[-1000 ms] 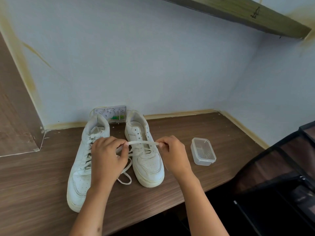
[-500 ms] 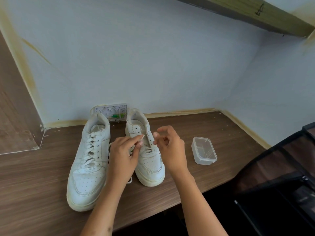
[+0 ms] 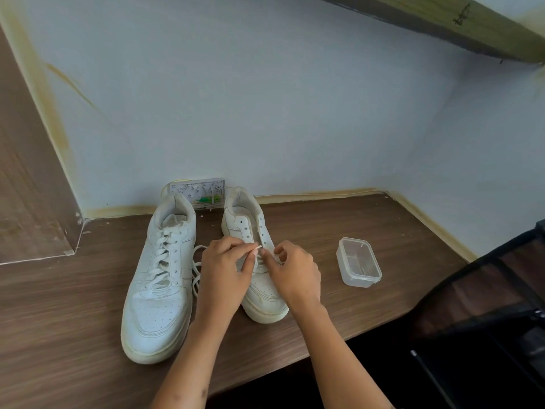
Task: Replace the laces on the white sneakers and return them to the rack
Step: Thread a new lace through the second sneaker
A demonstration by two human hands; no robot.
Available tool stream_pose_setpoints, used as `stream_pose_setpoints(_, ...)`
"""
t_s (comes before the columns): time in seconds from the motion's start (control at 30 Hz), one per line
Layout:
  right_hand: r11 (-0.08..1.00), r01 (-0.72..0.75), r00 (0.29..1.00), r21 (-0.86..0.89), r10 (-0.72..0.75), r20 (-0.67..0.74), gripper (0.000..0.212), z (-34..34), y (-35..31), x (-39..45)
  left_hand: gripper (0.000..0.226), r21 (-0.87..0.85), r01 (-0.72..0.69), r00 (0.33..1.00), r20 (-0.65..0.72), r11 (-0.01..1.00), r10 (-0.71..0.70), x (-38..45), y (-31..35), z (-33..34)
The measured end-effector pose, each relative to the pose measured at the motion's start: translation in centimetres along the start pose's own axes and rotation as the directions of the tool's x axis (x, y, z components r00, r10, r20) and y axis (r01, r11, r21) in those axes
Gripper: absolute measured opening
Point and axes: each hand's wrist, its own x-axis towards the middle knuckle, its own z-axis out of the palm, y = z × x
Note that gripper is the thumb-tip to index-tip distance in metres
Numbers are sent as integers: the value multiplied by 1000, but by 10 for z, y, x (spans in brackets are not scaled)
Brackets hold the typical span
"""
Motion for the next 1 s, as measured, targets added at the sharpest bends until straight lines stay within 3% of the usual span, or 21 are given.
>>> stream_pose_setpoints(0.17, 998, 62, 998, -1, -62, 5, 28, 0, -3, 1, 18, 26, -12, 999, 42, 1000, 11, -4, -3, 7)
stream_pose_setpoints(0.3, 996, 64, 997, 54, -67, 49, 38, -5, -2, 1, 20, 77, -23, 999, 45, 997, 19, -6, -1, 8)
stream_pose_setpoints(0.63, 989, 91, 992, 113, -100, 73, 36, -10, 3, -3, 14, 249, -60, 996, 74, 967, 43, -5, 7, 10)
stream_pose_setpoints(1.0, 973, 116, 987, 200, -135, 87, 13, -10, 13, -5, 20, 284, -67, 995, 86, 956, 44, -5, 4, 11)
